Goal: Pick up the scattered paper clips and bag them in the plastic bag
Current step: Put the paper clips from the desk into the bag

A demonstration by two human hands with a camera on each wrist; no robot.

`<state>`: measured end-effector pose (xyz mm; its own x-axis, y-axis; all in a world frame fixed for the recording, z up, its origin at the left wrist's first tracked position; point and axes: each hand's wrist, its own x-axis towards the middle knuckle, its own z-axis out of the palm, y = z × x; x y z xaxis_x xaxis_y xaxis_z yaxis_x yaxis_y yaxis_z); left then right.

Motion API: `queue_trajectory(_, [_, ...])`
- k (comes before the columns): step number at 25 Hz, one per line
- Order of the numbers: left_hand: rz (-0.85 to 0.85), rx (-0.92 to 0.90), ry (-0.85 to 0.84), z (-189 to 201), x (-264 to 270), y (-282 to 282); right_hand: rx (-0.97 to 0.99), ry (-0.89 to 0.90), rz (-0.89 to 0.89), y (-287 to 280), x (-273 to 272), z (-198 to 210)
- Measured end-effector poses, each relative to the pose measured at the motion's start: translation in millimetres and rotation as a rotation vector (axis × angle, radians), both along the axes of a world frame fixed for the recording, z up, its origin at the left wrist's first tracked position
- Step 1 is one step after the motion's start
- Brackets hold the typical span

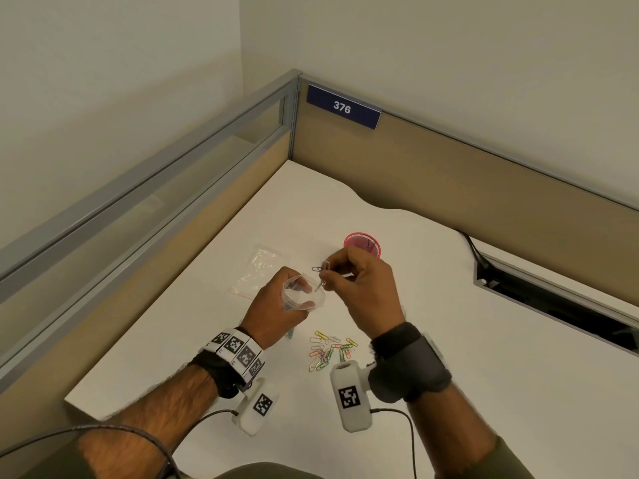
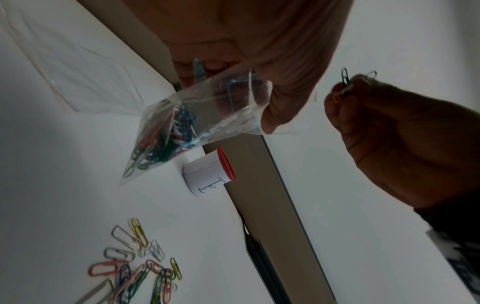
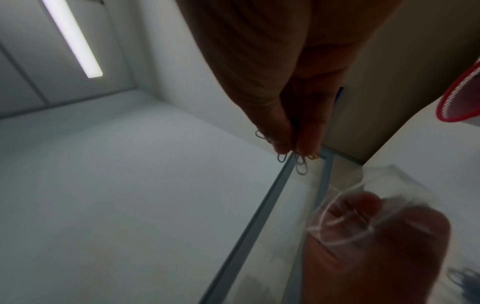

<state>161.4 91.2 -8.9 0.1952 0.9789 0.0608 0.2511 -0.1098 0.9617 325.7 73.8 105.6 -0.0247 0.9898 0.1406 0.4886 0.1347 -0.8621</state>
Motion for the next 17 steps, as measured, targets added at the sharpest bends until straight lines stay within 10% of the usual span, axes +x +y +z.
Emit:
queue_trajectory(10, [0.008, 0.007, -0.016, 0.2, 0.3, -6.0, 0.068, -0.155, -0.080, -0.1, 24.3, -21.5])
queue_trajectory(17, [0.044, 0.000, -0.048, -0.1, -13.6, -5.7, -0.507, -0.730, -0.011, -18.5, 69.8, -153.5])
